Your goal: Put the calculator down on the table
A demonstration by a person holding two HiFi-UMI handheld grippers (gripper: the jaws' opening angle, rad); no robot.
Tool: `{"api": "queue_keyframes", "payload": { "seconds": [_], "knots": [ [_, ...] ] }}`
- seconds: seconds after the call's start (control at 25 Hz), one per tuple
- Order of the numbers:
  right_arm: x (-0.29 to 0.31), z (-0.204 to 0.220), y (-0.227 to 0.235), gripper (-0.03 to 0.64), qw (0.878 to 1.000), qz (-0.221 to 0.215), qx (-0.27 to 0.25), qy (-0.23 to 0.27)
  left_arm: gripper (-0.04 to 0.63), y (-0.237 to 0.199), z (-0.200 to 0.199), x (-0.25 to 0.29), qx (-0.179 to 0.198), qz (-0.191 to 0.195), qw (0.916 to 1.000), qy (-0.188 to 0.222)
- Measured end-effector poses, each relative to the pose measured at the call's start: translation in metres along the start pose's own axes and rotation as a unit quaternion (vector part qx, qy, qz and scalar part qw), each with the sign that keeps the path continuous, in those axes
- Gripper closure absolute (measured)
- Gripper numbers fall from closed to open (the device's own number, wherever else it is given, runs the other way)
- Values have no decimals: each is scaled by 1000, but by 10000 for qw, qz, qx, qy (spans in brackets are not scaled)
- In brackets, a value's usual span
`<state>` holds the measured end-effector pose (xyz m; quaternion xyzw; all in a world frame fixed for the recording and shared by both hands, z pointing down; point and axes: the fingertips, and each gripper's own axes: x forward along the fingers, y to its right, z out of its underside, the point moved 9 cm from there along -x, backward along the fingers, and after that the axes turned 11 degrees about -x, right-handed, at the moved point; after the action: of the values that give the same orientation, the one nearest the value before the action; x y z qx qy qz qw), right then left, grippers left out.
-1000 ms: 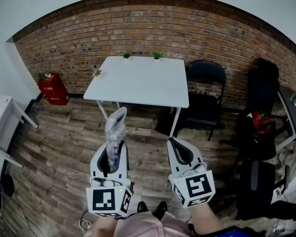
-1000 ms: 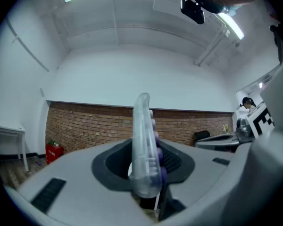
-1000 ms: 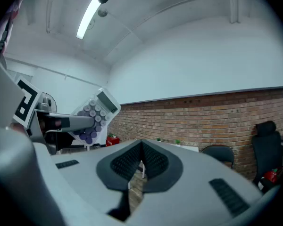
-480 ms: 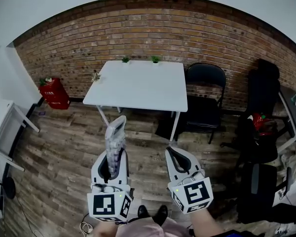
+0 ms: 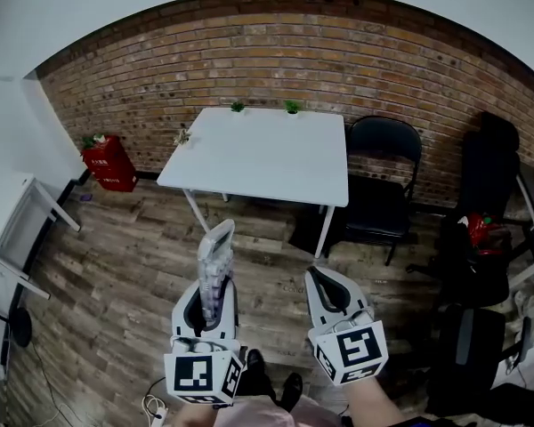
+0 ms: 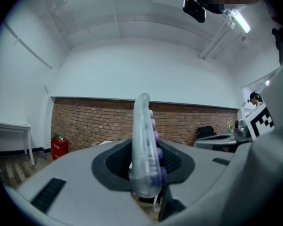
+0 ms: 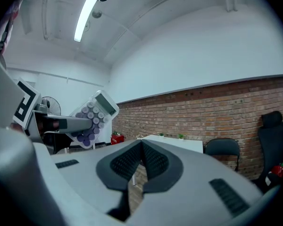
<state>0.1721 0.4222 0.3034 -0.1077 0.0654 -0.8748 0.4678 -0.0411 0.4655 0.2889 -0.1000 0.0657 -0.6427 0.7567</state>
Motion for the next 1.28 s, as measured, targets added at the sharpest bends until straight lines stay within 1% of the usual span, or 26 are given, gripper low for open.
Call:
{"api": "queue_keyframes", "payload": {
  "seconds": [0.2, 0.32, 0.52, 0.64, 0.72, 0.84, 1.0, 1.28],
  "knots": [
    [37, 12, 1, 614, 9998, -91, 7, -190, 462, -25, 11, 25, -100, -131, 9998, -92],
    [74, 18, 7, 615, 9995, -100, 40, -303, 462, -48, 16, 56, -157, -177, 9996, -156],
    [156, 15, 13, 614, 9994, 73, -10, -332, 462, -106, 10, 122, -230, -3, 9996, -177],
    [205, 10, 14, 614, 9992, 113, -36, -382, 462, -142, 3, 156, -240, -21, 9995, -187],
    [230, 4, 15, 615, 9992, 127, -70, -382, 462, -157, -3, 175, -246, -7, 9995, -200],
    [259, -8, 20, 614, 9992, 195, -151, -327, 461, -173, -13, 200, -224, 85, 9996, -144],
    [284, -22, 23, 614, 9990, 296, -259, -217, 462, -191, -27, 227, -198, 173, 9997, -18],
    [306, -29, 41, 614, 9981, 501, -312, -201, 462, -194, -31, 266, -211, 400, 9990, -40]
  ]
}}
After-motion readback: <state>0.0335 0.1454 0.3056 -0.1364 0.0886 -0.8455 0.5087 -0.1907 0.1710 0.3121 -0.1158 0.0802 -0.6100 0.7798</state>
